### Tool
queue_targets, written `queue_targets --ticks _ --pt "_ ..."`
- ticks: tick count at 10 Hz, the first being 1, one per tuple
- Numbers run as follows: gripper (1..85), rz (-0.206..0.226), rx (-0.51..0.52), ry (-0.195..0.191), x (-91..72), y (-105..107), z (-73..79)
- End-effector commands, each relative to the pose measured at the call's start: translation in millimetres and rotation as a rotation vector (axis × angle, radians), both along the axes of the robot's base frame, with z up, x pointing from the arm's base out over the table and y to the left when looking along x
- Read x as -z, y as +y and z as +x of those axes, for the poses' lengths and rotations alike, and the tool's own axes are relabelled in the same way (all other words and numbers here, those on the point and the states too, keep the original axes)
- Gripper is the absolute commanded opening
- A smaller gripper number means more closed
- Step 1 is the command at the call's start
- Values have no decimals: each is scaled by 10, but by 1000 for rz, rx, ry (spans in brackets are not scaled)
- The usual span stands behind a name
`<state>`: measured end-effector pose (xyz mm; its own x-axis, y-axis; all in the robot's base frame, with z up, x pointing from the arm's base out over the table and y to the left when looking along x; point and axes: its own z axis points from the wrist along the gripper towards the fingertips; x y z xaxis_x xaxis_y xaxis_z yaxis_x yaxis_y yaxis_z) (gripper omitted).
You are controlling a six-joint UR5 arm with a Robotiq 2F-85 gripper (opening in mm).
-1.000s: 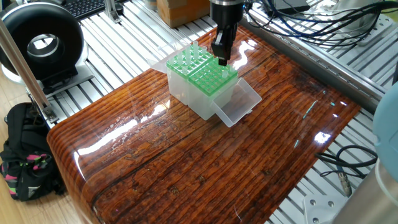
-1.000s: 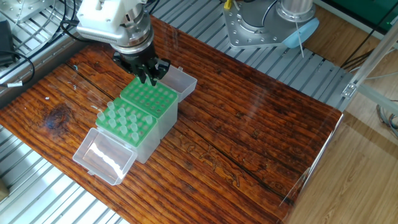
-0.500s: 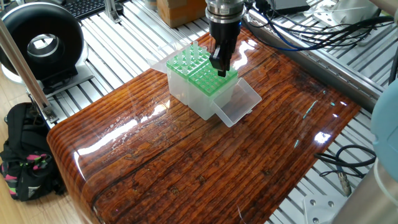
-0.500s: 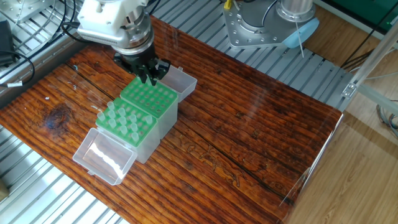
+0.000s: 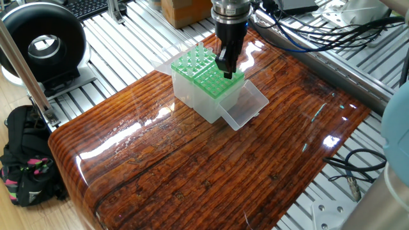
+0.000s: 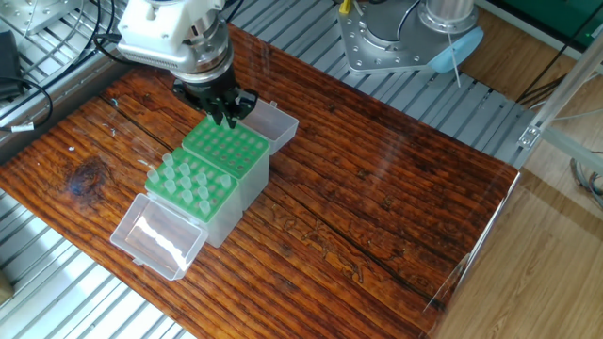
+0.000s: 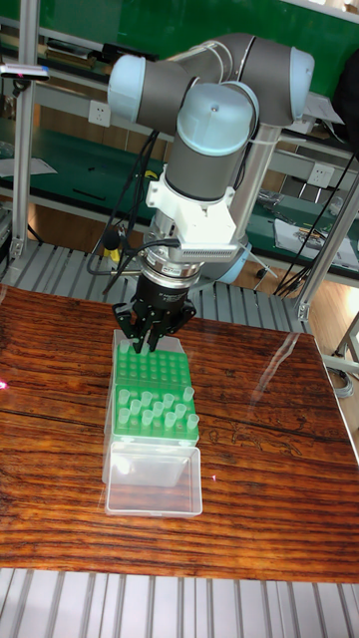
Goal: Transfer all large pipette tips from one holder to another
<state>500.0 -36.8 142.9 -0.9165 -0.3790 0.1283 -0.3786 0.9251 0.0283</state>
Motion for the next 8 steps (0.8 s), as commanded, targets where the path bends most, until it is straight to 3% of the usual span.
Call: queue_targets --ticks 1,8 --pt "237 13 5 -7 -7 28 16" --pt "173 15 17 -13 -29 35 29"
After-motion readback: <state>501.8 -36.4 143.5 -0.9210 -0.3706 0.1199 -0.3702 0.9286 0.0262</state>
